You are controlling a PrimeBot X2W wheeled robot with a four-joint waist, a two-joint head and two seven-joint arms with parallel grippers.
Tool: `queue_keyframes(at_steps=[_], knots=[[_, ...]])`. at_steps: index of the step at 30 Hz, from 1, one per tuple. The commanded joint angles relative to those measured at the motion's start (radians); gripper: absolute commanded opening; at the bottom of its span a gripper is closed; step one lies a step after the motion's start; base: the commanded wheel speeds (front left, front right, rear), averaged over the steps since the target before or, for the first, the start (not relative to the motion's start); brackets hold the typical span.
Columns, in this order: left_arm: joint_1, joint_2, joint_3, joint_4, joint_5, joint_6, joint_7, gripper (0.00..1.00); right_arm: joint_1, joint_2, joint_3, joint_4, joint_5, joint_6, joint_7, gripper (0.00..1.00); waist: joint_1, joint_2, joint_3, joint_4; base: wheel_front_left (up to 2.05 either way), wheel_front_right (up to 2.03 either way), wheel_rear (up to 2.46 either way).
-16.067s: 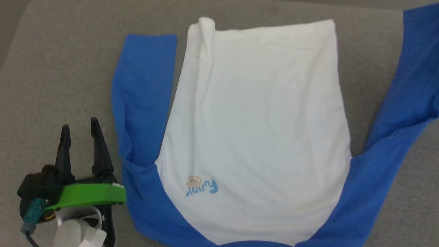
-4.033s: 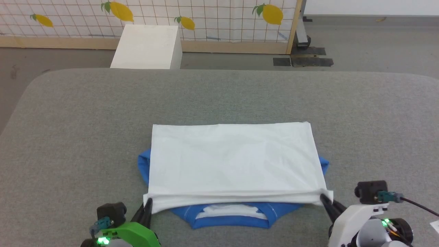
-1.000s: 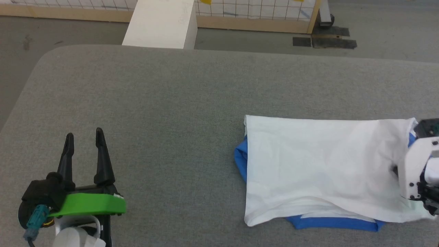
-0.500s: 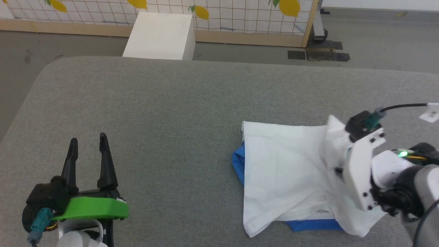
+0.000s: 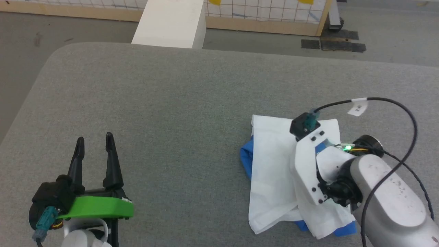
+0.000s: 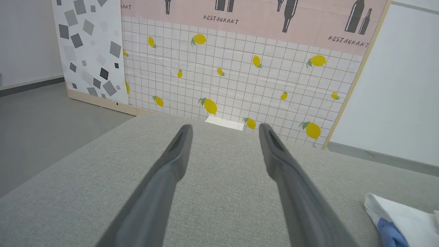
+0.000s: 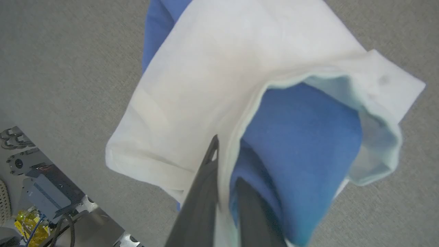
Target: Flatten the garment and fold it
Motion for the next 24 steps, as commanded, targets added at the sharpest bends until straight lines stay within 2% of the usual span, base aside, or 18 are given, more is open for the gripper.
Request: queue_keyframes(at_steps=[1,9,10,11,24], knots=[[-0.013,-0.003,-0.003,0.002,-0.012,0.004,-0.004,1.0,-0.022,0.01,0.016,0.026,-0.01,-0.001,-0.015,0.0,0.0,0.0,0.016,0.015,0.0,0.0,0.0],[-0.022,-0.003,-0.016,0.009,-0.022,0.009,-0.004,1.0,-0.064,0.056,0.08,0.144,-0.017,-0.001,-0.109,0.0,0.0,0.0,0.034,0.031,0.0,0.0,0.0],[-0.023,-0.003,-0.018,0.01,-0.023,0.009,-0.004,1.0,-0.07,0.063,0.091,0.148,-0.015,-0.001,-0.131,0.1,0.0,0.0,0.034,0.032,0.0,0.0,0.0],[-0.023,-0.003,-0.018,0.011,-0.024,0.009,-0.004,1.0,-0.075,0.066,0.102,0.151,-0.014,-0.001,-0.145,1.0,0.0,0.0,0.034,0.032,0.0,0.0,0.0],[-0.024,-0.003,-0.014,0.019,-0.014,0.002,-0.004,1.0,-0.134,0.108,0.232,0.142,0.042,-0.001,-0.287,1.0,0.0,0.0,0.008,0.002,0.0,0.0,0.0]])
